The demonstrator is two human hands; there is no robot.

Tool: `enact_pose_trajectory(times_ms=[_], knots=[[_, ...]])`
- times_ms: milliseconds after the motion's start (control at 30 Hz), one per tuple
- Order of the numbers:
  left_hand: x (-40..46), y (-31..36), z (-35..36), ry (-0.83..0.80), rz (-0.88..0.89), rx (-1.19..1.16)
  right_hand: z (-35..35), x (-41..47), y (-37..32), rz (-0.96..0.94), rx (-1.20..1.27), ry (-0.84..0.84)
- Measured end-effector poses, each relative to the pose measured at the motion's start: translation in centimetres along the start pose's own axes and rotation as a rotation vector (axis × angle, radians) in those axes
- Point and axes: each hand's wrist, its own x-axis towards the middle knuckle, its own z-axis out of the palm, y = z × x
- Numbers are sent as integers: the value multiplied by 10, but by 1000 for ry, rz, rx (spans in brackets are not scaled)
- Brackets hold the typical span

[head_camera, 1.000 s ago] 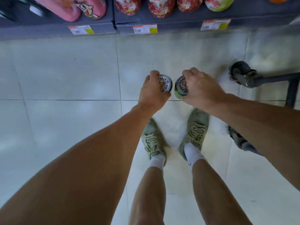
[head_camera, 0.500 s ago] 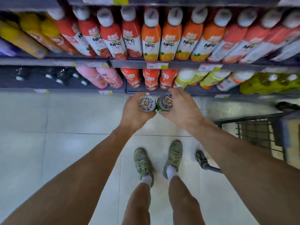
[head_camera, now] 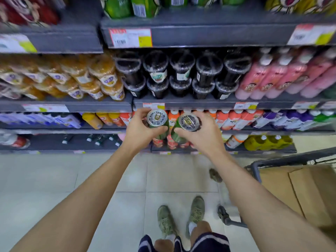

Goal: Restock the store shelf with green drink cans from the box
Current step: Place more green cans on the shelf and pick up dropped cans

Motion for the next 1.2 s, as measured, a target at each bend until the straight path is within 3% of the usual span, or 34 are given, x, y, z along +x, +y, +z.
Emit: enact_pose_trajectory(times_ms=[200,433,633,1200], knots=[[-10,64,-47,-27,155,-21,-45,12,-64,-18,122,153],[-11,131,-69,-76,308,-51,-90,19,-122,-94,135,188],[-1,190,-71,49,388,10,-121,34,-155,-92,133,213],[65,270,-38,381,226,179,-175,130,-180,-111,152,127]])
